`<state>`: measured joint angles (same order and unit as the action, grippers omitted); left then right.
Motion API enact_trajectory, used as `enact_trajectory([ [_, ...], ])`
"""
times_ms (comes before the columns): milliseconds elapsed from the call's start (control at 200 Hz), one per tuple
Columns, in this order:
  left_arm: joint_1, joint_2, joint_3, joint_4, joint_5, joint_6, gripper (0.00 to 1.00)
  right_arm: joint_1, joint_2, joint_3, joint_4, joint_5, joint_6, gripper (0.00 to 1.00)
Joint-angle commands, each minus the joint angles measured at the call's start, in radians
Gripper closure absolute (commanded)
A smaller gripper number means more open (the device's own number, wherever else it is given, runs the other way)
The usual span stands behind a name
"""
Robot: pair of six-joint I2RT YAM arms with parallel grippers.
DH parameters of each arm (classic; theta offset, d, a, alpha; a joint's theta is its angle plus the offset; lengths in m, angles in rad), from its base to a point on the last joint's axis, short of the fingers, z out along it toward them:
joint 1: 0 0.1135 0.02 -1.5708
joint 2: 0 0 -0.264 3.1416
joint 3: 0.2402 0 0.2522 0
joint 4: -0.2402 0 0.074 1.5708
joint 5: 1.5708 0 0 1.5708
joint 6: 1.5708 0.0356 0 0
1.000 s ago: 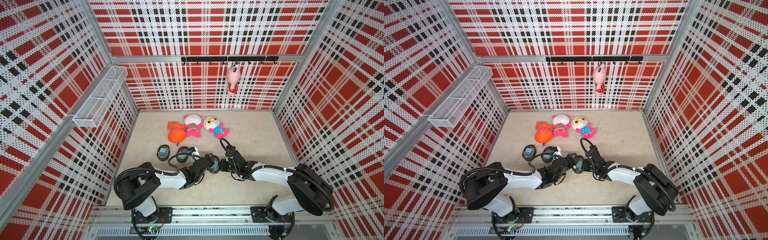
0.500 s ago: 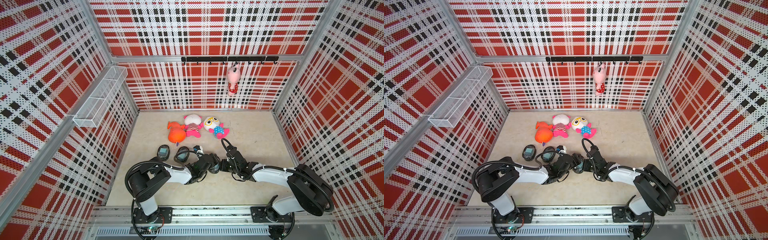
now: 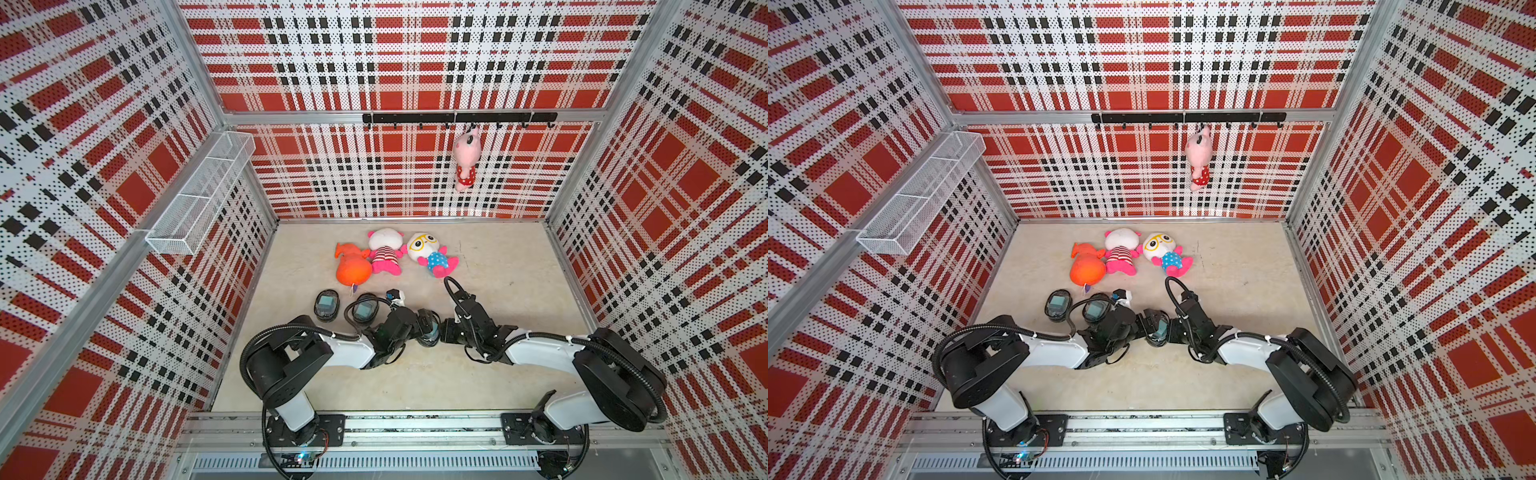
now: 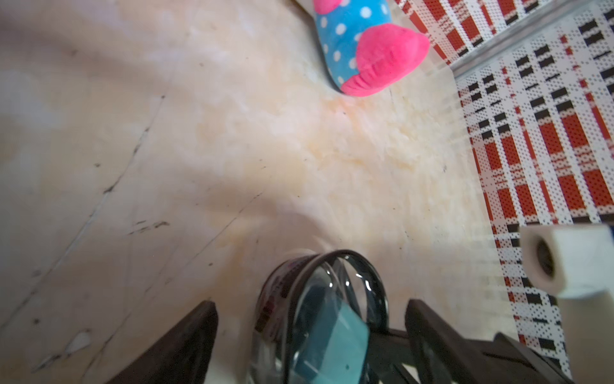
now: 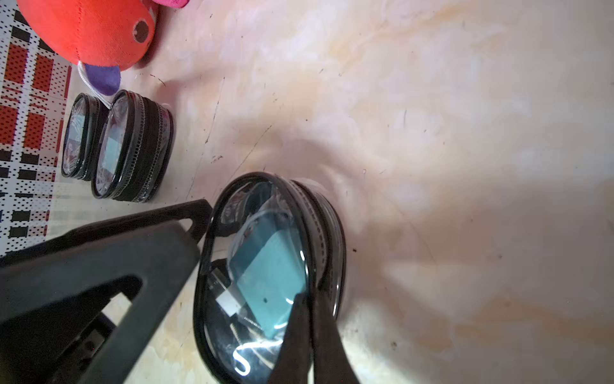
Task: Pack away charging kits
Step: Pick up the storage bag at the center of the board.
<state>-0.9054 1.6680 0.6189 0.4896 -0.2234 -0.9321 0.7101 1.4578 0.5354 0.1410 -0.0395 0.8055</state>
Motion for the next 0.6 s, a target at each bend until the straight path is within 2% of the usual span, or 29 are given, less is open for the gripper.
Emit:
enact_trajectory([
  [0,0.001,0.003,0.001,0.064,0.053,0.103,0.07,-0.014,0.04,-0.034,-0.078,0.033,-0.023,1.0],
  [50,0.033,0.025,0.008,0.072,0.133,0.092,0.08,-0.014,0.035,-0.036,-0.083,0.04,-0.023,1.0],
  [95,0.078,0.056,0.017,0.059,0.224,0.063,0.12,-0.016,0.029,-0.038,-0.087,0.049,-0.023,1.0],
  [145,0.114,0.084,-0.011,0.132,0.296,0.025,0.17,-0.019,0.024,-0.043,-0.092,0.057,-0.023,1.0],
  [200,0.118,0.089,-0.028,0.159,0.276,0.017,0.14,-0.021,0.021,-0.044,-0.095,0.058,-0.025,1.0],
  [291,0.091,0.086,-0.001,0.104,0.207,0.037,0.11,-0.022,0.029,-0.042,-0.1,0.062,-0.029,1.0],
  [591,0.079,0.145,0.058,0.087,0.277,0.05,0.14,-0.04,0.006,-0.062,-0.102,0.071,-0.021,1.0],
])
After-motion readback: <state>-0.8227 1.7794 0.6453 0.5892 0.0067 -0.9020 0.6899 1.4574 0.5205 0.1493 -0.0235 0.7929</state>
